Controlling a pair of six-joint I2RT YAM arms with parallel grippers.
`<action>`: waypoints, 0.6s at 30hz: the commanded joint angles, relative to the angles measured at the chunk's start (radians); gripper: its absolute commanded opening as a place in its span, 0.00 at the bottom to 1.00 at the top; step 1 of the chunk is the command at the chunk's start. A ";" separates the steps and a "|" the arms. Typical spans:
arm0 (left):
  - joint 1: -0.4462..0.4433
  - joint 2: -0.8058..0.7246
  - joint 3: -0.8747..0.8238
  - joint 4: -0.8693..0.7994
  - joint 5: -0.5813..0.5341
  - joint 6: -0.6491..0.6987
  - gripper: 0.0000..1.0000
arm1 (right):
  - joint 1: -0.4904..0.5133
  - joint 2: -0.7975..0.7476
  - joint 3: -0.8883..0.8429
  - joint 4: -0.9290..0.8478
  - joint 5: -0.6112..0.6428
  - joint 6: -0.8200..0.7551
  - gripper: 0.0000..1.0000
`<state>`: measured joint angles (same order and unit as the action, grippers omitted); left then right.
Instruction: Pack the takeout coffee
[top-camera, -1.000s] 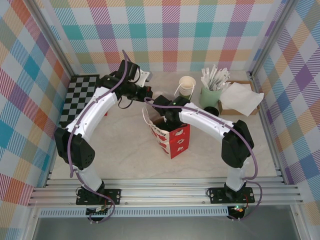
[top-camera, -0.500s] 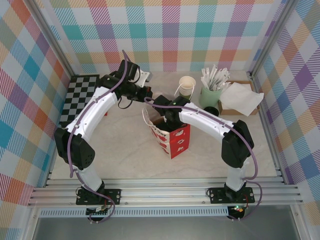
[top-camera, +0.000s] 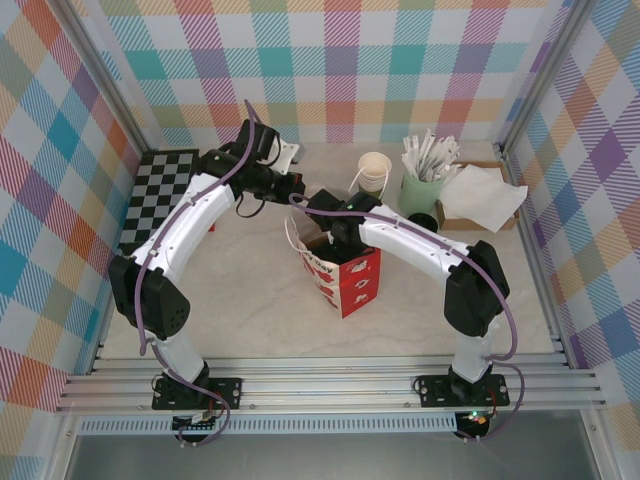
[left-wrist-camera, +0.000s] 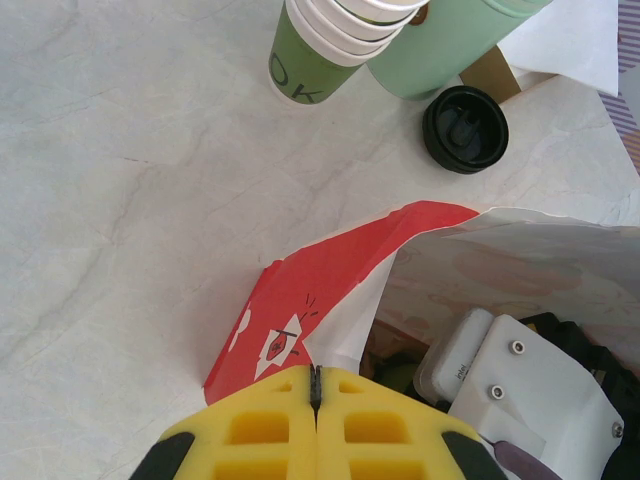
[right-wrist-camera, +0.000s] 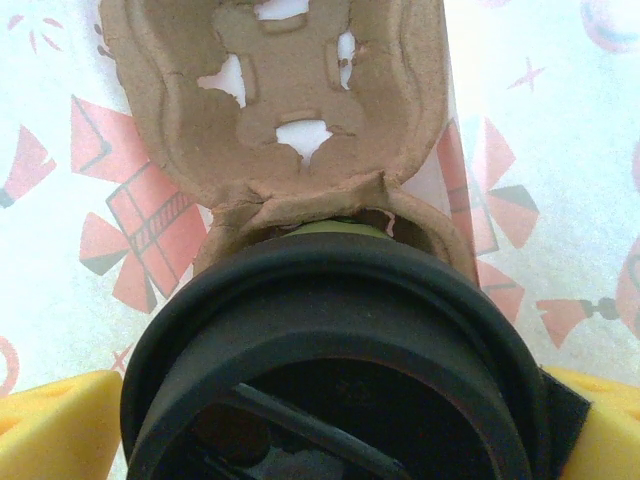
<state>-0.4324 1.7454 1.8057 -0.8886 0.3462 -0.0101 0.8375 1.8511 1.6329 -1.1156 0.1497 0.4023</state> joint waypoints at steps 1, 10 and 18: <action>-0.009 0.012 0.032 -0.026 -0.013 0.010 0.00 | -0.005 -0.052 0.028 -0.012 0.013 -0.017 1.00; -0.010 0.016 0.035 -0.029 -0.020 0.011 0.00 | -0.005 -0.074 0.031 -0.009 0.013 -0.014 1.00; -0.009 0.012 0.029 -0.029 -0.027 0.011 0.00 | -0.004 -0.084 0.030 -0.016 0.014 -0.015 1.00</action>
<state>-0.4355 1.7458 1.8122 -0.8917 0.3458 -0.0101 0.8375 1.7977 1.6329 -1.1156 0.1505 0.4023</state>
